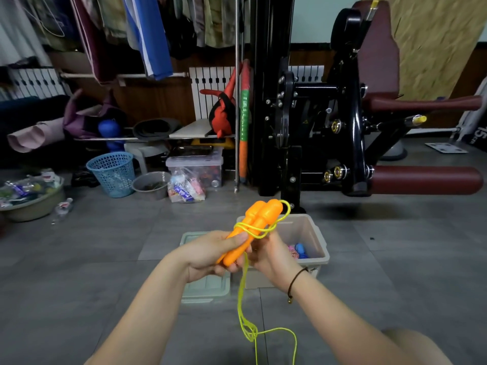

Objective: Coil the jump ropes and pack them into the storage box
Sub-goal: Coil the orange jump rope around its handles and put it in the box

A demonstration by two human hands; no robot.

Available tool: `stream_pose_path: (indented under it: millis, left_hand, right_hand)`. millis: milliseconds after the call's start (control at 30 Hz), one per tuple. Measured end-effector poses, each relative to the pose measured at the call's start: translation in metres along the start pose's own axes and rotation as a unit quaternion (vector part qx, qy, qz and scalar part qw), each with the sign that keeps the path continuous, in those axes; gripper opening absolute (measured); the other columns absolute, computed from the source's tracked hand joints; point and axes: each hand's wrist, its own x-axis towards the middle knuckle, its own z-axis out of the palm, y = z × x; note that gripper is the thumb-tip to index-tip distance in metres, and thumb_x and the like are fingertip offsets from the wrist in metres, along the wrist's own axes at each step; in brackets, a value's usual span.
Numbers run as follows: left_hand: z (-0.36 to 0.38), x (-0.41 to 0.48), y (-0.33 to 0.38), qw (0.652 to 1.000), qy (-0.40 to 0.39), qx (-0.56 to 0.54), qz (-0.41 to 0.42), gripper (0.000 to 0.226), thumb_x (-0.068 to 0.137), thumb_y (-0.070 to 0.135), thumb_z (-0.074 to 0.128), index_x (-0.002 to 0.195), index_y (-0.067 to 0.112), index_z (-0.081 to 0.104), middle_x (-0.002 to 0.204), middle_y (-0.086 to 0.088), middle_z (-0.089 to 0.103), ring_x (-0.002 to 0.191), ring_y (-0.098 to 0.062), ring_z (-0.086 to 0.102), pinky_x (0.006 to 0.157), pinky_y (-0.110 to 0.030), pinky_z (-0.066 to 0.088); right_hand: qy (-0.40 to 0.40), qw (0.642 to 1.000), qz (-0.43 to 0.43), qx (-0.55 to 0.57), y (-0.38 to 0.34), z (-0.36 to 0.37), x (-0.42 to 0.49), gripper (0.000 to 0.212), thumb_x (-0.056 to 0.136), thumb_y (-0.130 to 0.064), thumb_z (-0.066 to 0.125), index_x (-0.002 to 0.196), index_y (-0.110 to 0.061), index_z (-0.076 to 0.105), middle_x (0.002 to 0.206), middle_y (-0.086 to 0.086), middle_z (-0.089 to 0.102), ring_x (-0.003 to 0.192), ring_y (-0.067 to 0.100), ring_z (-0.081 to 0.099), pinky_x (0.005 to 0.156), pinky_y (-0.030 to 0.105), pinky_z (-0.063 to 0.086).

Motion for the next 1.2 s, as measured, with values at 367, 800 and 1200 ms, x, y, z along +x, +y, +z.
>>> stream_pose_path:
  millis: [367, 800, 1200]
  left_hand:
    - [-0.039, 0.016, -0.019, 0.899, 0.298, 0.321, -0.024, 0.040, 0.086, 0.051, 0.057, 0.074, 0.014, 0.067, 0.062, -0.001, 0.067, 0.061, -0.015, 0.062, 0.064, -0.029, 0.048]
    - [0.031, 0.003, -0.024, 0.806, 0.013, 0.588, 0.066, 0.011, 0.083, 0.029, 0.046, 0.078, 0.023, 0.037, 0.085, -0.005, 0.053, 0.079, -0.029, 0.056, 0.069, -0.039, 0.051]
    - [-0.002, -0.004, -0.014, 0.916, 0.057, 0.383, 0.102, 0.022, 0.092, 0.037, 0.052, 0.091, 0.016, 0.043, 0.052, 0.003, 0.055, 0.038, -0.009, 0.044, 0.046, -0.025, 0.042]
  right_hand:
    - [-0.016, 0.805, -0.099, -0.585, -0.038, -0.011, -0.027, 0.029, 0.092, -0.036, 0.054, 0.064, -0.032, 0.058, 0.050, -0.012, 0.052, 0.048, 0.002, 0.047, 0.050, 0.015, 0.035]
    - [0.016, 0.822, -0.122, -0.556, -0.051, -0.045, -0.022, 0.014, 0.085, -0.034, 0.066, 0.081, -0.024, 0.074, 0.075, -0.009, 0.069, 0.072, -0.002, 0.060, 0.071, 0.021, 0.050]
    - [-0.074, 0.985, 0.147, -0.050, -0.051, -0.041, -0.036, 0.079, 0.082, -0.075, 0.018, 0.091, -0.017, 0.071, 0.063, 0.003, 0.058, 0.056, 0.014, 0.047, 0.049, 0.026, 0.020]
